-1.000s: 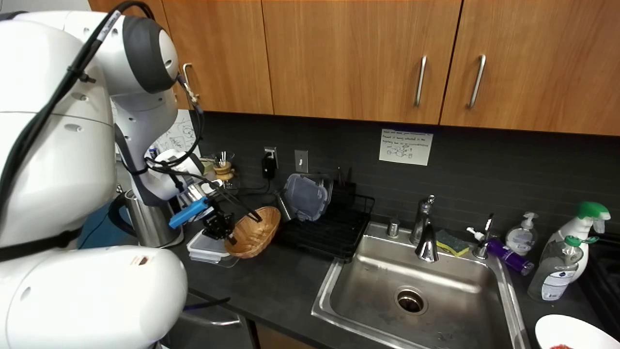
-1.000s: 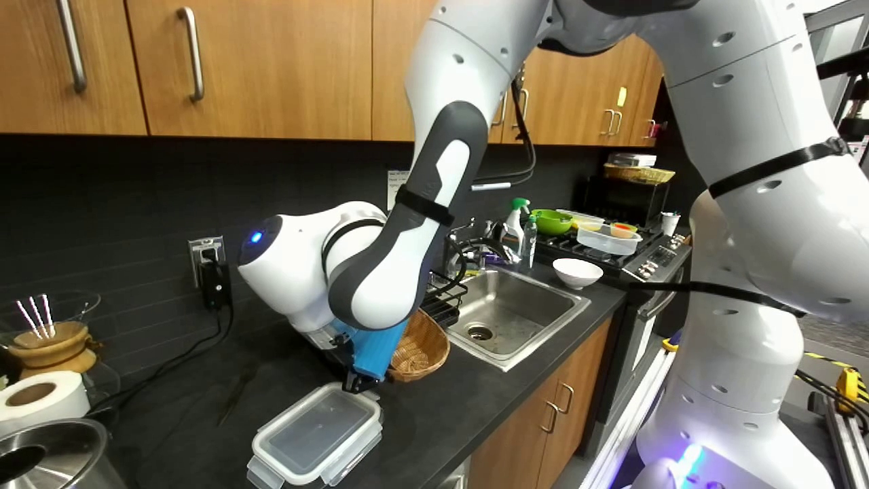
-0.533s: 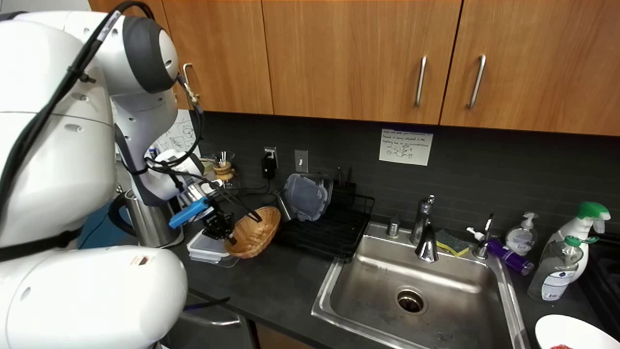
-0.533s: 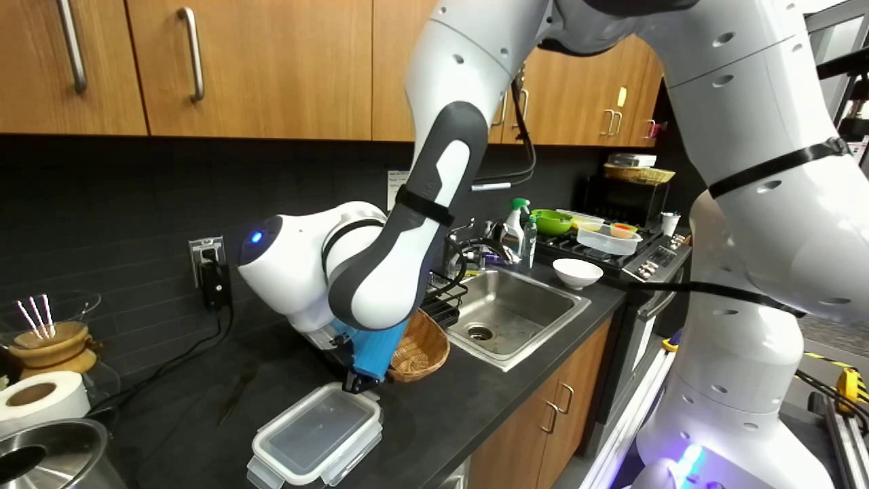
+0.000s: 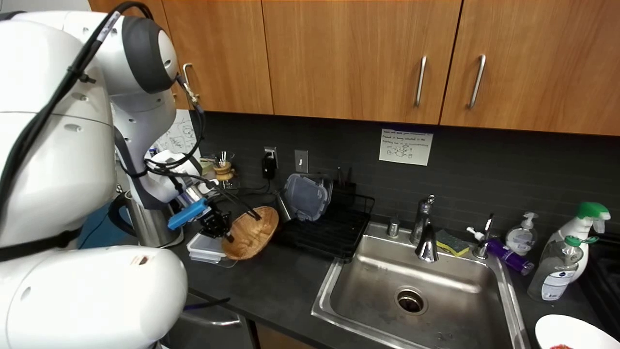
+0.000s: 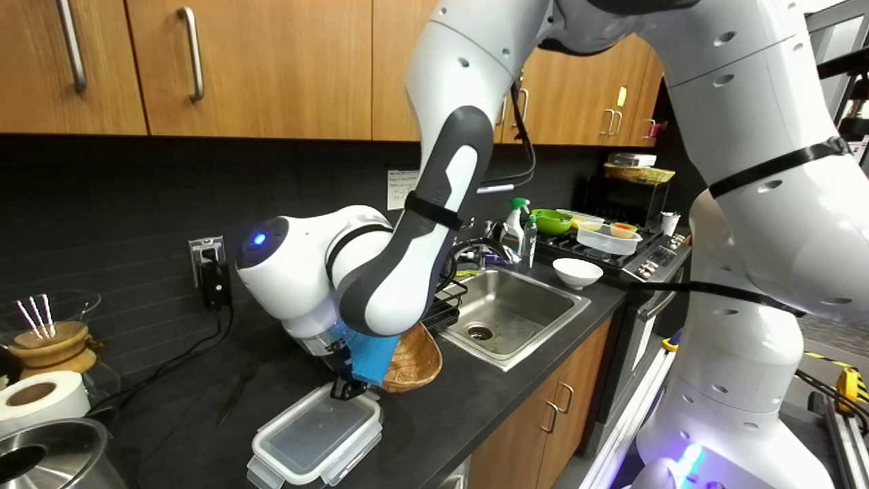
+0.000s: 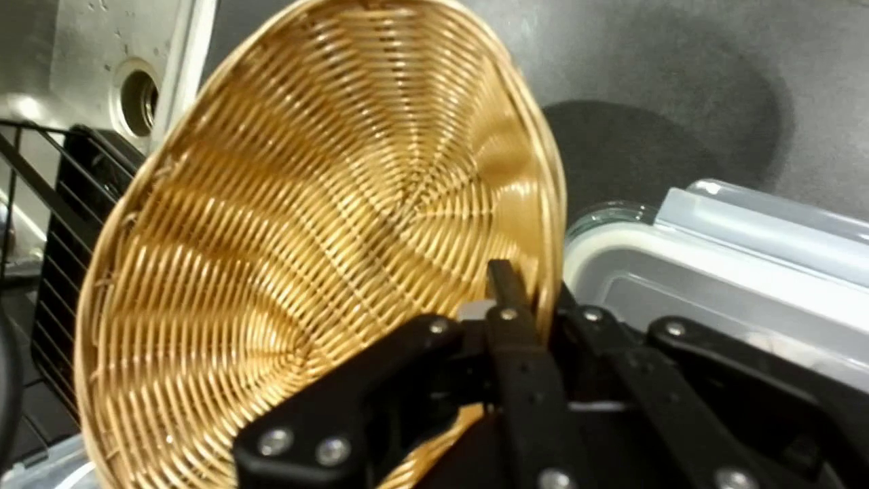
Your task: Put the bowl on the lunch box
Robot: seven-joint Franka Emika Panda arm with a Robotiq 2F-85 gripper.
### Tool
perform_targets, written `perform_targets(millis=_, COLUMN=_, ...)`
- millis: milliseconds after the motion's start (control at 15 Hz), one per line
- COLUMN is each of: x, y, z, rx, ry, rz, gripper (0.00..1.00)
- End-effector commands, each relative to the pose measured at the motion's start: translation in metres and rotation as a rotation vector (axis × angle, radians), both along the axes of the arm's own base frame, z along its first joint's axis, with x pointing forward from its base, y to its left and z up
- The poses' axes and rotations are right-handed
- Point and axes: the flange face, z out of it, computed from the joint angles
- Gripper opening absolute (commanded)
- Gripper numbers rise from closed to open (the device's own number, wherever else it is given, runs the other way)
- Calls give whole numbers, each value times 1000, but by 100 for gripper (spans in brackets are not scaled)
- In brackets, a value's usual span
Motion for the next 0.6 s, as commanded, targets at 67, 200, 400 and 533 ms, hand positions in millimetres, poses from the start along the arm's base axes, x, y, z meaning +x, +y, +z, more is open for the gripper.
perform_targets(millis=67, x=-9, y=12, z=7, rx=101, ry=-91, rz=189, gripper=2)
perform_targets(millis=200, x=-13, y=14, z=4, rx=139, ry=-104, rz=225, gripper=2)
perform_targets(millis=400, x=-16, y=13, z=3, rx=168, ry=-107, rz=246, gripper=2)
perform_targets(millis=533, x=-16, y=11, z=5, rx=176, ry=-110, rz=249, gripper=2)
